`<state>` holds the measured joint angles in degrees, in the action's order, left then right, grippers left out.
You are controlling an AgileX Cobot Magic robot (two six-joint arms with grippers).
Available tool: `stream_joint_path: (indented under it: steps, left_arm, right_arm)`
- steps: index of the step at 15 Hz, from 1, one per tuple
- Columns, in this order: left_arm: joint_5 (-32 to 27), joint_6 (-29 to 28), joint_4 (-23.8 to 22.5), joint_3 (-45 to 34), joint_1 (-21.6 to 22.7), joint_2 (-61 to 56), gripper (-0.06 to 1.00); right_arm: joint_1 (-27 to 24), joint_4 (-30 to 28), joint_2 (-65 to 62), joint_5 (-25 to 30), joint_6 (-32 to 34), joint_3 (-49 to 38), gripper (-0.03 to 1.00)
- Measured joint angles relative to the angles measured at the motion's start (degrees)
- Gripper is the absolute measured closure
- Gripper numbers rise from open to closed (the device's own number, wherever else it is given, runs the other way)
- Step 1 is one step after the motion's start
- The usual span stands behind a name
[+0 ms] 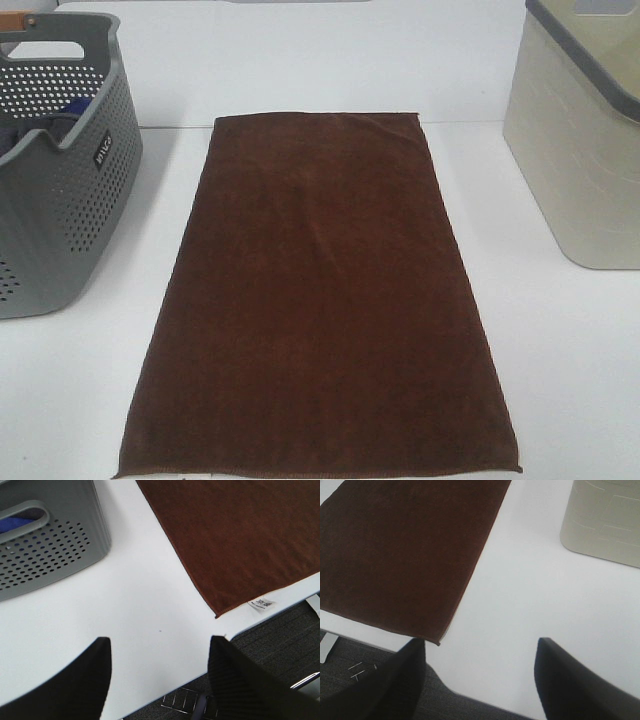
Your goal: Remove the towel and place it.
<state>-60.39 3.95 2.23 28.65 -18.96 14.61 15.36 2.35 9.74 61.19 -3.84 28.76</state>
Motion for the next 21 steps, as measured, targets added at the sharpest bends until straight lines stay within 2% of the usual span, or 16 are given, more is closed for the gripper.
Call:
stream_joint_path:
  steps: [4, 14, 17, 21]
  left_arm:
    - [0.06, 2.29, 1.32, 0.00, 0.00, 0.00, 0.39]
    - [0.06, 2.58, 1.49, 0.00, 0.29, 0.00, 0.39]
    - [0.06, 2.58, 1.49, 0.00, 3.21, 0.00, 0.39]
    - [0.29, 2.58, 1.49, 0.00, 13.98, -1.66, 0.39]
  right_arm:
    - [0.00, 0.80, 0.00, 0.00, -0.92, 0.00, 0.36]
    - [0.00, 0.80, 0.00, 0.00, -1.03, 0.00, 0.36]
    - [0.00, 0.80, -0.06, 0.00, -1.03, 0.00, 0.36]
    - [-0.29, 0.86, -1.66, 0.00, -1.03, 0.00, 0.36]
